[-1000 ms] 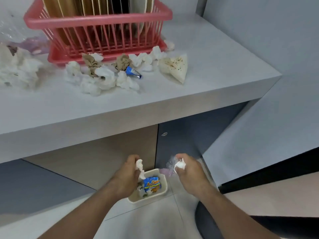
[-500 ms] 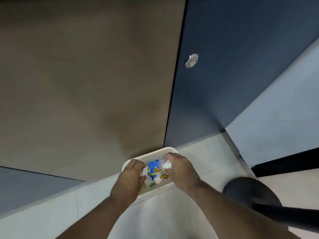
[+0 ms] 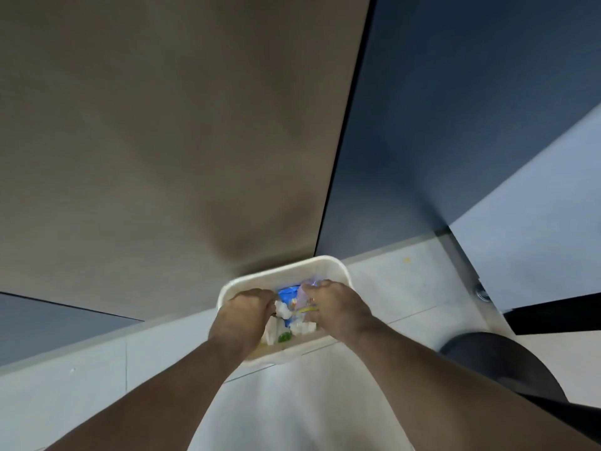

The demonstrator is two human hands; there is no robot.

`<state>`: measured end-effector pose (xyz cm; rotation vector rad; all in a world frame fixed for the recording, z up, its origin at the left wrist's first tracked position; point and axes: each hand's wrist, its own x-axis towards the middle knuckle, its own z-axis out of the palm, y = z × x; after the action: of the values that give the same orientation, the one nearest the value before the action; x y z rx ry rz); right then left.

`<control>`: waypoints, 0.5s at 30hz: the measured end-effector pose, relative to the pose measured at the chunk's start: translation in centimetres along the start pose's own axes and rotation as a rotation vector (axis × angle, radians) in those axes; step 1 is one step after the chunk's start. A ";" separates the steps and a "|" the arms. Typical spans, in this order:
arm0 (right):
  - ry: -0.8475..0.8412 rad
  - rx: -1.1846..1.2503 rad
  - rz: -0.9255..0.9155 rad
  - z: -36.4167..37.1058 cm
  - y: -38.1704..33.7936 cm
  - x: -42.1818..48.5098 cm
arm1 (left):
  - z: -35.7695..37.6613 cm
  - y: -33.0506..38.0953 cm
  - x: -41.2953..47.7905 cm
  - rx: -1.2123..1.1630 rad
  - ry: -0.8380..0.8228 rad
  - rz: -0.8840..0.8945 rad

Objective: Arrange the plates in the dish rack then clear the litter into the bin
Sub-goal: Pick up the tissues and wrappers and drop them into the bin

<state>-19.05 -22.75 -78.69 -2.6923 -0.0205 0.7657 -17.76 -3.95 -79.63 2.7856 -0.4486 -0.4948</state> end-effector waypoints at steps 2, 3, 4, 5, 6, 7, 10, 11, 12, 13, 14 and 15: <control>-0.003 0.003 -0.006 -1.2 -0.5 -1.1 | -1.3 0.4 -0.7 -0.005 0.016 0.033; 0.002 0.006 -0.007 -2.0 -0.8 -1.8 | -2.2 0.8 -1.1 -0.008 0.018 0.045; 0.013 0.013 -0.005 -2.8 -1.2 -2.7 | -3.1 1.1 -1.7 -0.019 0.030 0.059; 0.028 0.025 0.000 -3.8 -1.7 -3.7 | -4.4 1.7 -2.4 -0.027 0.038 0.063; 0.046 0.037 0.005 -4.8 -2.1 -4.7 | -5.6 2.2 -3.0 -0.028 0.057 0.075; 0.071 0.055 0.013 -6.2 -2.6 -5.9 | -7.2 3.0 -3.8 -0.027 0.096 0.090; 0.162 0.163 0.065 -10.6 -4.0 -10.5 | -11.8 5.3 -6.1 -0.084 0.215 0.135; 0.203 0.191 0.069 -12.5 -4.4 -12.3 | -13.8 6.3 -7.0 -0.133 0.228 0.130; 0.245 0.210 0.064 -14.4 -4.8 -14.3 | -15.6 7.5 -7.8 -0.170 0.246 0.136; 0.291 0.220 0.053 -16.4 -5.1 -16.1 | -17.7 8.8 -8.5 -0.198 0.247 0.132; 0.335 0.226 0.043 -18.5 -5.4 -17.8 | -19.7 10.1 -9.2 -0.211 0.249 0.145; 0.368 0.228 0.040 -20.5 -5.8 -19.4 | -21.9 11.3 -9.9 -0.216 0.252 0.162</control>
<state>-24.66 -25.91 -50.60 -2.5752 0.1977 0.2539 -21.28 -6.24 -53.44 2.5328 -0.5233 -0.1422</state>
